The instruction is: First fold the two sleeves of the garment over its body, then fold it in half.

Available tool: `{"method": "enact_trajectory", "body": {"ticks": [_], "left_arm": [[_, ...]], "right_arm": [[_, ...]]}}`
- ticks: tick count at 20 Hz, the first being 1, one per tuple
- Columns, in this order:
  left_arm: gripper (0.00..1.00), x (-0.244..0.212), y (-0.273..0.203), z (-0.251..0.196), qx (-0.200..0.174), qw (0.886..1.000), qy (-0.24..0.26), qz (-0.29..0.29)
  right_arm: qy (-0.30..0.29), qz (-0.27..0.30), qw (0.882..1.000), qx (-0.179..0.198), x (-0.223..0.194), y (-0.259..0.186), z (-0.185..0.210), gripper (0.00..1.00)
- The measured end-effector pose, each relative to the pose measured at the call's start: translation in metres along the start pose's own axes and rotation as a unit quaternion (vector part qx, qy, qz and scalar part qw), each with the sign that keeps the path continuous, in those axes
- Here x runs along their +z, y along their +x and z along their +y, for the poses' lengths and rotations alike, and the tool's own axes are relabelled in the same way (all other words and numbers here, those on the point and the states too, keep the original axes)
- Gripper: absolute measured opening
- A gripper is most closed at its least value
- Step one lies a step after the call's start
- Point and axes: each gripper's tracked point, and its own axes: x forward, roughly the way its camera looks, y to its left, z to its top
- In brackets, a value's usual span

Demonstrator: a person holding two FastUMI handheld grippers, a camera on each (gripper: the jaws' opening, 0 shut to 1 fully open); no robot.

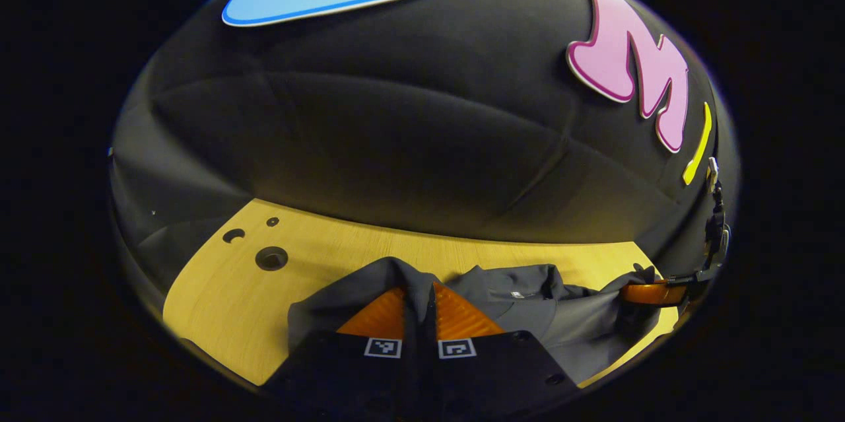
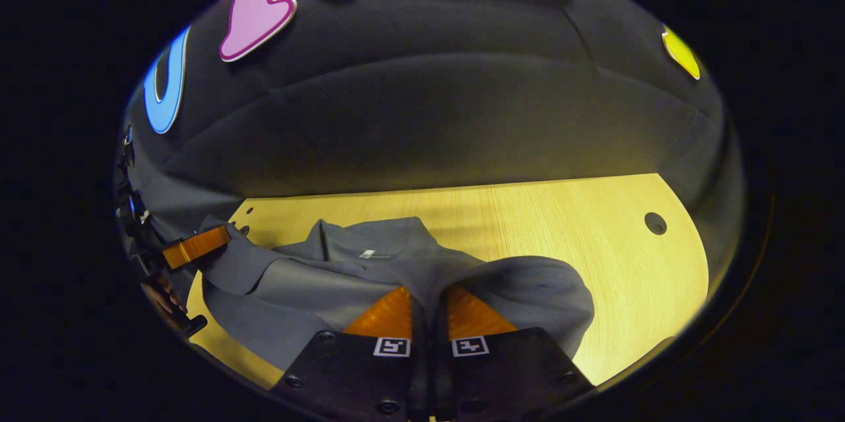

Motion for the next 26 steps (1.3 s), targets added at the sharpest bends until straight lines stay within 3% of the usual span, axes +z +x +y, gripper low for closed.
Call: {"method": "enact_trajectory", "body": {"ticks": [1, 2, 5, 6, 8, 10, 11, 12, 15, 16, 17, 18, 19, 20, 21, 22, 26], "left_arm": [[0.06, -0.003, 0.005, 0.000, 0.001, 1.000, 0.007, 0.002], [0.07, -0.004, 0.010, -0.001, 0.002, 1.000, 0.014, 0.004], [0.10, -0.012, 0.020, -0.001, 0.011, 0.999, 0.033, 0.013], [0.10, -0.014, 0.022, -0.001, 0.014, 0.999, 0.034, 0.015], [0.10, -0.018, 0.026, -0.001, 0.021, 0.999, 0.036, 0.020], [0.18, -0.022, 0.024, 0.000, 0.027, 0.999, 0.034, 0.027], [0.21, -0.021, 0.021, 0.000, 0.029, 0.999, 0.029, 0.028], [0.21, -0.018, 0.017, -0.001, 0.029, 0.999, 0.023, 0.025], [0.26, -0.004, 0.000, -0.001, 0.033, 0.999, 0.013, 0.011], [0.46, 0.000, -0.007, 0.000, 0.036, 0.999, 0.014, 0.008], [0.43, 0.006, -0.016, 0.001, 0.042, 0.999, 0.020, 0.008], [0.64, 0.010, -0.028, 0.004, 0.050, 0.998, 0.033, 0.005], [0.59, 0.019, -0.040, 0.005, 0.056, 0.997, 0.045, -0.005], [0.70, 0.028, -0.055, 0.002, 0.057, 0.997, 0.051, -0.016], [0.81, 0.036, -0.071, -0.002, 0.054, 0.997, 0.052, -0.024], [0.84, 0.043, -0.088, -0.007, 0.051, 0.997, 0.056, -0.031], [0.94, 0.074, -0.159, -0.015, 0.049, 0.992, 0.083, -0.078]], "right_arm": [[0.001, 0.001, 1.000, -0.001, -0.001, 0.005, -0.001, 0.18], [0.001, 0.004, 1.000, -0.002, -0.004, 0.009, -0.003, 0.10], [0.001, 0.006, 1.000, -0.006, -0.009, 0.019, -0.006, 0.14], [0.003, 0.006, 1.000, -0.005, -0.010, 0.021, -0.006, 0.21], [0.009, 0.013, 1.000, -0.001, -0.014, 0.023, -0.007, 0.21], [0.018, 0.023, 1.000, 0.002, -0.020, 0.022, -0.010, 0.20], [0.020, 0.025, 0.999, 0.001, -0.019, 0.020, -0.010, 0.13], [0.018, 0.022, 1.000, -0.002, -0.017, 0.017, -0.012, 0.30], [0.011, -0.001, 1.000, -0.019, -0.002, 0.000, -0.018, 0.55], [0.010, -0.009, 1.000, -0.020, 0.003, -0.008, -0.018, 0.57], [0.008, -0.015, 1.000, -0.020, 0.008, -0.019, -0.018, 0.74], [0.005, -0.021, 1.000, -0.021, 0.011, -0.028, -0.019, 0.83], [0.003, -0.027, 0.999, -0.025, 0.014, -0.038, -0.020, 0.75], [0.005, -0.032, 0.999, -0.025, 0.014, -0.050, -0.018, 0.85], [0.012, -0.037, 0.999, -0.024, 0.014, -0.063, -0.015, 0.89], [0.021, -0.040, 0.999, -0.021, 0.012, -0.075, -0.011, 0.99], [0.027, -0.069, 0.997, -0.030, 0.007, -0.130, -0.009, 0.99]]}}
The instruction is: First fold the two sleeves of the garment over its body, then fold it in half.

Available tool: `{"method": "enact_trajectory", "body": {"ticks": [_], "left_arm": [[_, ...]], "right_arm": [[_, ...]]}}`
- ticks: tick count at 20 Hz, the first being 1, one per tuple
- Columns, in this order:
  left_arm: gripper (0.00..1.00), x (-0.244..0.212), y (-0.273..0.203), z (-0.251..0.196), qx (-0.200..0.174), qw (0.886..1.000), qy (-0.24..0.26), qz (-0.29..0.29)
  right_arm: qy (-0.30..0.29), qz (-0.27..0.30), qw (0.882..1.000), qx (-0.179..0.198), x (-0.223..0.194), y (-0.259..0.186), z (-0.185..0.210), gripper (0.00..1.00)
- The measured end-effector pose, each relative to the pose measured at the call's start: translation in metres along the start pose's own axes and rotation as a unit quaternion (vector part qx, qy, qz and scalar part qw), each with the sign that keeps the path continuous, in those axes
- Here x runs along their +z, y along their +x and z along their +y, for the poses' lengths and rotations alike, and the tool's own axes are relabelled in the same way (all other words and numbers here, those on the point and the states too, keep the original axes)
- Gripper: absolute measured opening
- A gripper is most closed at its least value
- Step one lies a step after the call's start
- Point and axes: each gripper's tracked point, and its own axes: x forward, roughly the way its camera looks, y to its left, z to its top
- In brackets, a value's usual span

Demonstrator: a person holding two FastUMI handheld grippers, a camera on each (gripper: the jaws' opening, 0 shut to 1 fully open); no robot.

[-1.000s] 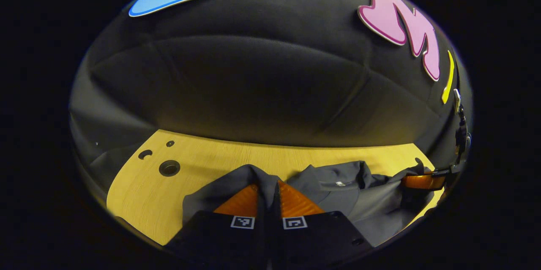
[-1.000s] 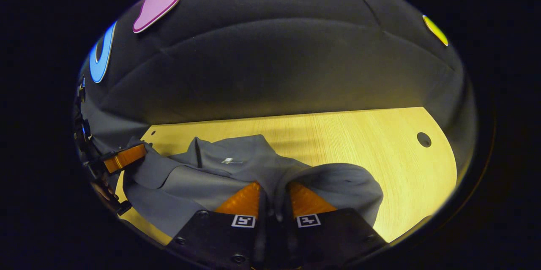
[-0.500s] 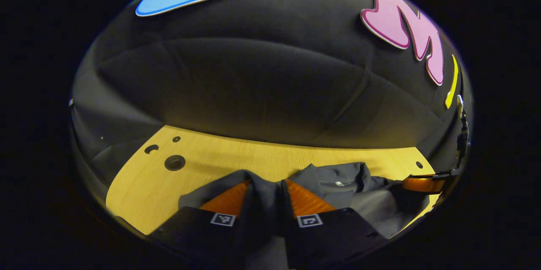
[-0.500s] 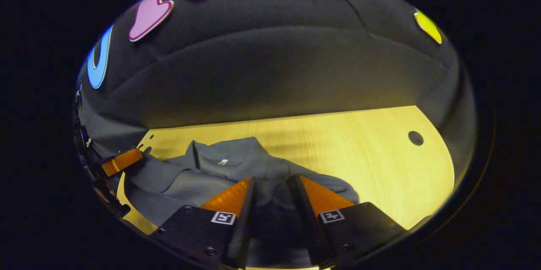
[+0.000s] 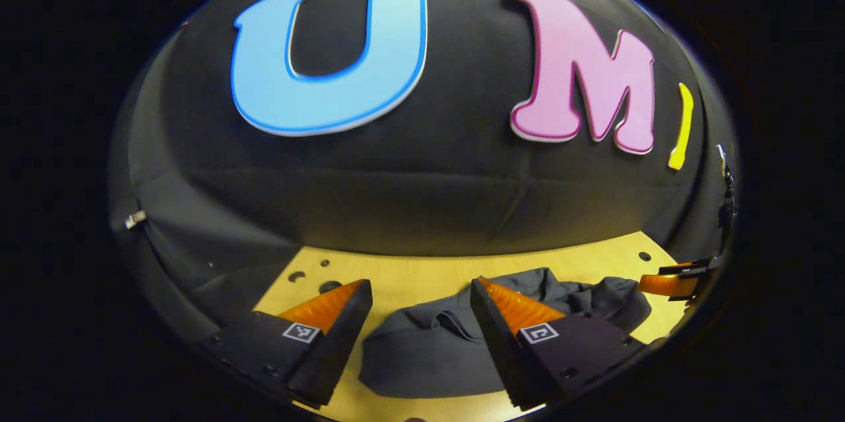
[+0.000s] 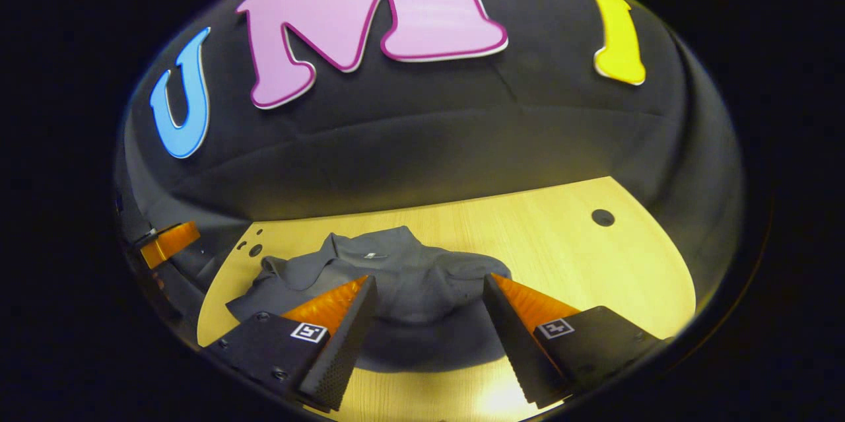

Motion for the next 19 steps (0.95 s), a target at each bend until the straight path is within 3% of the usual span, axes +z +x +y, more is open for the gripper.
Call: {"method": "enact_trajectory", "body": {"ticks": [8, 13, 19], "left_arm": [[0.95, 0.014, -0.122, -0.030, -0.063, 0.996, -0.042, -0.049], [0.95, 0.008, -0.175, -0.046, -0.094, 0.990, -0.081, -0.062], [0.94, -0.002, -0.220, -0.018, -0.069, 0.990, -0.070, -0.104]], "right_arm": [[-0.022, -0.017, 1.000, -0.011, -0.015, -0.108, 0.002, 0.99], [-0.044, -0.032, 0.999, -0.007, -0.029, -0.160, 0.018, 0.99], [-0.063, -0.035, 0.997, 0.019, -0.060, -0.207, 0.057, 0.99]]}}
